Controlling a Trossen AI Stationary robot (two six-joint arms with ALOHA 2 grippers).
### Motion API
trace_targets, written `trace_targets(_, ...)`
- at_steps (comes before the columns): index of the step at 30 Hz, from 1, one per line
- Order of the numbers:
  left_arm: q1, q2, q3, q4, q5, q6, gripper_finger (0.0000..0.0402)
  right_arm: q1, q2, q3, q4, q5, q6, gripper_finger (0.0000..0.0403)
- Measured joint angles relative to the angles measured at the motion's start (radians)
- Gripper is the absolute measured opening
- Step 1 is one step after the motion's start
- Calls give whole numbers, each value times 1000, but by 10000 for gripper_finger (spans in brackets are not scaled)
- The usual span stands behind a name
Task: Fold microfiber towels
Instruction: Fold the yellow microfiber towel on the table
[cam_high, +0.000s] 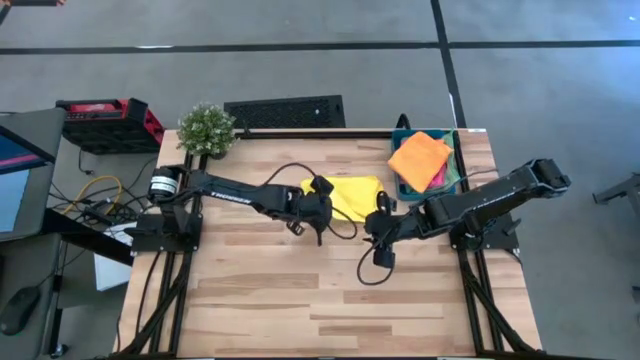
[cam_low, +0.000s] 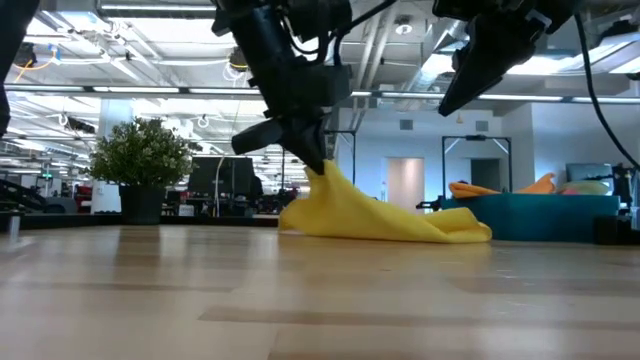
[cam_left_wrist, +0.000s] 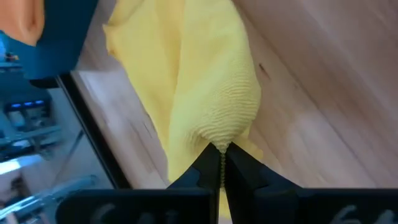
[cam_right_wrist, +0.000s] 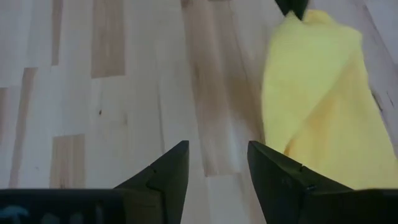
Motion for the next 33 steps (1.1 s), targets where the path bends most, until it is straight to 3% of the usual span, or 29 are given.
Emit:
trace_targets(4,15,0,7,-17,26,-43,1,-2,-38,0,-29,68,45,186)
trace_targets(11,-33,-4,7,-214,36,-294,0,-55,-26,-12,0,94,56,182)
trace_targets(17,-57,-4,7,-282,170,-448,0,-159,56,-54,68,96,56,182)
trace_targets(24,-57,-3,7,-282,195,-507,0,-218,194,-62,93,2,-15,182)
trace_targets(33,-55,-3,7,-277,185,-476,0,-280,328,-60,108,-18,-16,182)
